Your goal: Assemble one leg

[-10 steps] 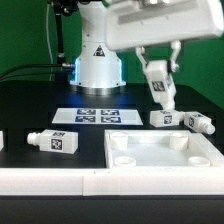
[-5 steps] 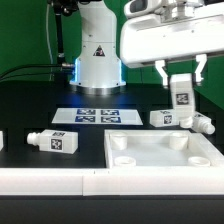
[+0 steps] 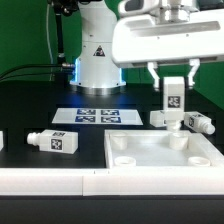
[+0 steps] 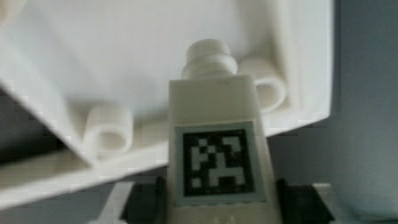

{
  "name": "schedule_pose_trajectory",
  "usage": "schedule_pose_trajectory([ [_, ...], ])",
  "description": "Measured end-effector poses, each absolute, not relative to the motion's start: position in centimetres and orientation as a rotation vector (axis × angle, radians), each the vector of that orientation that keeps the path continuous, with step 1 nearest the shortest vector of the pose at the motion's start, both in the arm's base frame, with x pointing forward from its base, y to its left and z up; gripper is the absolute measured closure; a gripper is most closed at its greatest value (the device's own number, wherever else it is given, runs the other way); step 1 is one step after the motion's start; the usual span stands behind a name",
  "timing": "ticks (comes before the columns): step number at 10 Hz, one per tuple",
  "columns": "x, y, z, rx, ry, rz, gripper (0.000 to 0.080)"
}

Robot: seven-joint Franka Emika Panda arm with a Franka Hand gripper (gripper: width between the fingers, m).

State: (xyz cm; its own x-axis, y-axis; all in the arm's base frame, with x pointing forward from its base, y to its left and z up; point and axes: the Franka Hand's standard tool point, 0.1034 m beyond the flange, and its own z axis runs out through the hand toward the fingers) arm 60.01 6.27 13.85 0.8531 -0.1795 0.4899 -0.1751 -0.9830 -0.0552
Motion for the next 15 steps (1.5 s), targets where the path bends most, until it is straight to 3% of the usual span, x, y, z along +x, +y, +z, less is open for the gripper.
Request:
schedule_pose_trajectory([
  [1, 61.2, 6.5, 14.3, -3.017, 0.247, -0.831, 0.0509],
  [2, 60.9, 8.1, 14.4, -3.004, 0.238, -0.830, 0.0509],
  [5, 61.0, 8.3, 14.1, -3.003, 0.234, -0.837, 0.0509],
  [8, 62.8, 10.4, 11.9, -3.005, 0.135, -0.934, 0.0509],
  [15, 62.1, 11.1, 9.8, -3.020, 0.135, -0.907, 0.0509],
])
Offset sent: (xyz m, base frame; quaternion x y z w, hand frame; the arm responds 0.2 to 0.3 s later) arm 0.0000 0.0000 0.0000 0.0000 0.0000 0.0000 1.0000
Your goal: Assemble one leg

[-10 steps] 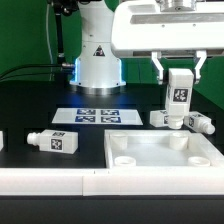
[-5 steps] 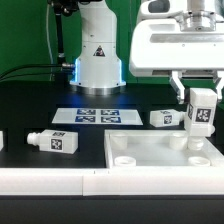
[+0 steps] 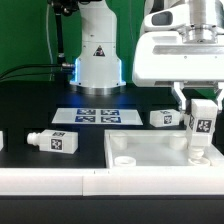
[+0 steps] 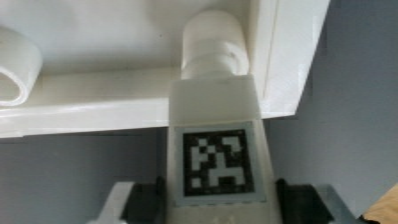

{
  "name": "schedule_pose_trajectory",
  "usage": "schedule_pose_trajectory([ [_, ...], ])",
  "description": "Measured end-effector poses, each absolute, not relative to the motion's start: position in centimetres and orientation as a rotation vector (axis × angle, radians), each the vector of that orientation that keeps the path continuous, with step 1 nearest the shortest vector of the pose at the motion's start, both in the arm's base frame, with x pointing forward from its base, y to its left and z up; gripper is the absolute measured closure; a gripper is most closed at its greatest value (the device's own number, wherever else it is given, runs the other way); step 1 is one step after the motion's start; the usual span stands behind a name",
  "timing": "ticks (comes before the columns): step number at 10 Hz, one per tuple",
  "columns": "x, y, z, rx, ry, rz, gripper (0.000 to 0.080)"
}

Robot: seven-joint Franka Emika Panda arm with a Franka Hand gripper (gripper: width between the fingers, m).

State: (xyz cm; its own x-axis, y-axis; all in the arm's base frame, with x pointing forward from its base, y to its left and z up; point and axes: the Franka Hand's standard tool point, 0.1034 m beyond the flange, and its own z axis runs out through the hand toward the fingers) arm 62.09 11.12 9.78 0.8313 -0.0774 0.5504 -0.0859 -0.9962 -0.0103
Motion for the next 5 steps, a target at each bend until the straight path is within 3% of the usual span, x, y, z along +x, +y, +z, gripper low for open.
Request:
schedule_pose_trajectory([
  [5, 62.76, 11.58, 9.55, 2.985, -0.131, 0.923, 0.0509],
])
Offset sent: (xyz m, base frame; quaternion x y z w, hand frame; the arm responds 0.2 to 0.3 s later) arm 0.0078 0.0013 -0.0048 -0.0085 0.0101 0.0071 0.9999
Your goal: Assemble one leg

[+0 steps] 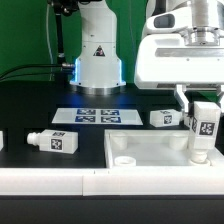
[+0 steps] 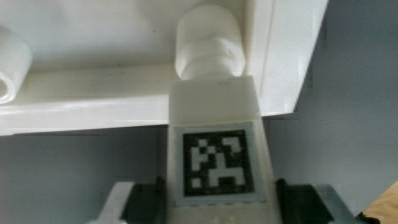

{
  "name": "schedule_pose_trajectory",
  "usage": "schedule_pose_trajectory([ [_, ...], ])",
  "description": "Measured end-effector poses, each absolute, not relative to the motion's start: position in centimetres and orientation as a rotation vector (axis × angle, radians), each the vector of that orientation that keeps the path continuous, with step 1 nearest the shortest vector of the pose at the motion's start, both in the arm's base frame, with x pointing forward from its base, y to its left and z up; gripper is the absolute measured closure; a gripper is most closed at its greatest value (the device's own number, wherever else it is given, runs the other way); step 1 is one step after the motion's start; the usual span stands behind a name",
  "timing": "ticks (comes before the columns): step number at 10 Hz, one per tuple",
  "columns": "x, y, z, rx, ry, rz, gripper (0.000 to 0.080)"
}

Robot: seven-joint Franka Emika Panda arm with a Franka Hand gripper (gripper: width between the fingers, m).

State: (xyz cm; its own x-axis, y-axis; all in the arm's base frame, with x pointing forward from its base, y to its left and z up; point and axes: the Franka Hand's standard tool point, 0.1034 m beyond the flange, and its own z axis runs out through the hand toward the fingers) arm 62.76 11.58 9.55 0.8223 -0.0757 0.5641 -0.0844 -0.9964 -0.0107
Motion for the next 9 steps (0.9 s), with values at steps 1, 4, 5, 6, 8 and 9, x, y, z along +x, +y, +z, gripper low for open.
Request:
schedule_pose_trajectory([
  [1, 62.6, 11.5, 9.0, 2.983, -0.128, 0.912, 0.0509],
  [4, 62.4, 11.6, 8.0, 2.981, -0.119, 0.897, 0.0509],
  [5, 62.5, 11.7, 8.0, 2.970, -0.121, 0.930, 0.0509],
  [6, 62.5, 11.7, 8.0, 2.962, -0.123, 0.955, 0.0509],
  [8, 62.4, 11.7, 8.0, 2.954, -0.119, 0.977, 0.0509],
  [9, 62.4, 11.7, 8.0, 2.954, -0.118, 0.977, 0.0509],
])
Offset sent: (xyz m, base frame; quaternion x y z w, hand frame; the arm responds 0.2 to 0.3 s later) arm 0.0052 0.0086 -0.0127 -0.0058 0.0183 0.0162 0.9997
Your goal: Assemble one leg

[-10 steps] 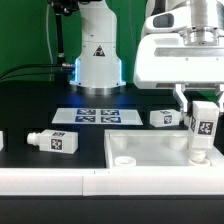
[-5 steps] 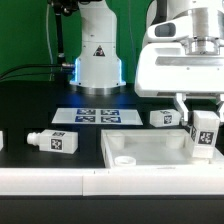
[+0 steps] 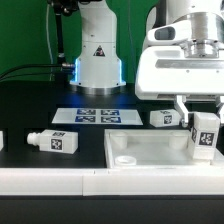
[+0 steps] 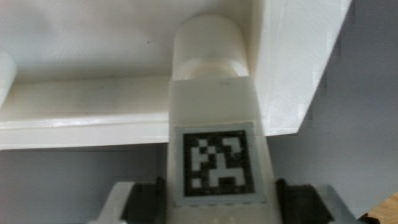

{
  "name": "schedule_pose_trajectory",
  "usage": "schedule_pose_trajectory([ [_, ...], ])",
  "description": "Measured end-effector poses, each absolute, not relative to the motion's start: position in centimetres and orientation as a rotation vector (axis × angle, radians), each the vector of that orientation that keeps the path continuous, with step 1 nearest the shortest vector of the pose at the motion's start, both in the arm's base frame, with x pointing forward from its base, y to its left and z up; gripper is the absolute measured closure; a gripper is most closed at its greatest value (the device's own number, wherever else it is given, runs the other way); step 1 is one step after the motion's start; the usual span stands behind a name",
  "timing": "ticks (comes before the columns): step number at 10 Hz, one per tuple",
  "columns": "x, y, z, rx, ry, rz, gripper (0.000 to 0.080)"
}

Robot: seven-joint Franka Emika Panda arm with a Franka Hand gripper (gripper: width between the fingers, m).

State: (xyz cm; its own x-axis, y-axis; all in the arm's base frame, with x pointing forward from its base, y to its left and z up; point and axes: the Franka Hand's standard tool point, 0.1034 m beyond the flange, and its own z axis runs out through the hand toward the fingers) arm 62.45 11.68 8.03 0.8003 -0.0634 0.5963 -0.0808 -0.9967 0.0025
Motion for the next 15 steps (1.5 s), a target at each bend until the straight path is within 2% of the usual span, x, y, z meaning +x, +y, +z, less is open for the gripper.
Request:
schedule_pose_trajectory([
  [1, 62.4, 11.7, 8.0, 2.954, -0.118, 0.977, 0.0461],
  [2, 62.4, 11.7, 8.0, 2.954, -0.117, 0.976, 0.0294],
  [3, 62.4, 11.7, 8.0, 2.954, -0.117, 0.976, 0.0294],
  [4, 62.5, 11.6, 8.1, 2.955, -0.113, 0.970, 0.0179],
  [6, 62.7, 11.1, 9.5, 3.002, -0.137, 0.857, 0.0156],
  [9, 64.1, 10.2, 10.2, 3.093, -0.195, 0.502, 0.0150],
  [14, 64.2, 10.7, 9.1, 3.124, -0.283, 0.045, 0.0150],
  [15, 64.7, 10.7, 9.0, 3.121, -0.274, 0.078, 0.0150],
])
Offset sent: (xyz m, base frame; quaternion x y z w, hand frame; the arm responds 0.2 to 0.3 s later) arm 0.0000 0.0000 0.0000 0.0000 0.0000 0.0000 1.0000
